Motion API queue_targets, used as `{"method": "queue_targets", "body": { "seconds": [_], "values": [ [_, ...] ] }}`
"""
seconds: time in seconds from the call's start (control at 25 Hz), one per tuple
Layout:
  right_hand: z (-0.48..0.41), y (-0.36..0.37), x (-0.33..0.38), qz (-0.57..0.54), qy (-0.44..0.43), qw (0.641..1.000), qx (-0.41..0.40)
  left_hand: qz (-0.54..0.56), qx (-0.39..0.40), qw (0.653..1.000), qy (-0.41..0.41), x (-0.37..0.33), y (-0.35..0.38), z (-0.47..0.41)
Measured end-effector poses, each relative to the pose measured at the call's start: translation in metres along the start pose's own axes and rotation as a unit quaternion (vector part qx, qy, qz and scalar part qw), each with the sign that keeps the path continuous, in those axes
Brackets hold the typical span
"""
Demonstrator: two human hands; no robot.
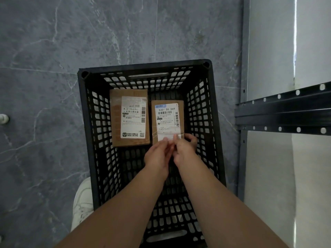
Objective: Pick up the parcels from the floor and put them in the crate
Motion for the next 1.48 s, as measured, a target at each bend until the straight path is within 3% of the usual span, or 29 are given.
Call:
{"method": "queue_targets", "body": {
  "seconds": [0.12,0.2,0.32,0.52,0.84,0.92,1.0,1.12,1.2,1.28,1.4,1.48],
  "values": [
    [0.001,-0.007,-0.007,-0.009,0.012,0.999,-0.03,-0.047,-0.09,0.995,-0.021,-0.001,0.006,0.002],
    [0.004,-0.002,-0.012,-0.026,0.051,0.998,0.001,-0.064,-0.113,0.991,-0.039,-0.004,0.01,0.003],
    [0.013,0.012,-0.013,-0.059,0.095,0.991,0.079,-0.059,-0.115,0.991,-0.039,-0.011,0.004,0.005],
    [0.021,0.015,-0.002,-0.05,0.055,0.992,0.102,-0.033,-0.072,0.997,-0.024,-0.013,0.006,0.014],
    [0.018,0.029,0.034,0.086,-0.018,0.996,-0.012,-0.089,-0.046,0.994,-0.036,-0.033,0.013,-0.004],
    [0.031,0.022,0.024,0.182,-0.007,0.982,-0.055,-0.141,-0.015,0.988,-0.054,-0.033,0.007,0.01],
    [0.057,0.019,0.029,0.317,-0.041,0.943,-0.09,-0.212,0.003,0.976,-0.051,-0.05,0.003,0.031],
    [0.113,0.046,0.063,0.462,-0.119,0.877,-0.057,-0.363,0.033,0.931,0.028,-0.112,0.021,0.07],
    [0.161,0.074,0.106,0.489,-0.187,0.851,-0.031,-0.455,0.078,0.877,0.135,-0.168,0.059,0.111],
    [0.224,0.107,0.165,0.507,-0.278,0.816,-0.017,-0.518,0.107,0.807,0.263,-0.233,0.107,0.164],
    [0.335,0.142,0.246,0.528,-0.415,0.741,-0.017,-0.574,0.103,0.674,0.453,-0.316,0.178,0.256],
    [0.43,0.145,0.303,0.529,-0.504,0.682,-0.031,-0.604,0.078,0.592,0.528,-0.359,0.217,0.334]
  ]
}}
Point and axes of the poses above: each hand's wrist, its own z-axis away from the middle knuckle, its own y-axis out of the palm, x = y × z, the point moved 10 cm from there along -z, towards the middle knuckle, and after that the axes turned 6 degrees about y, right-handed, at the moved point
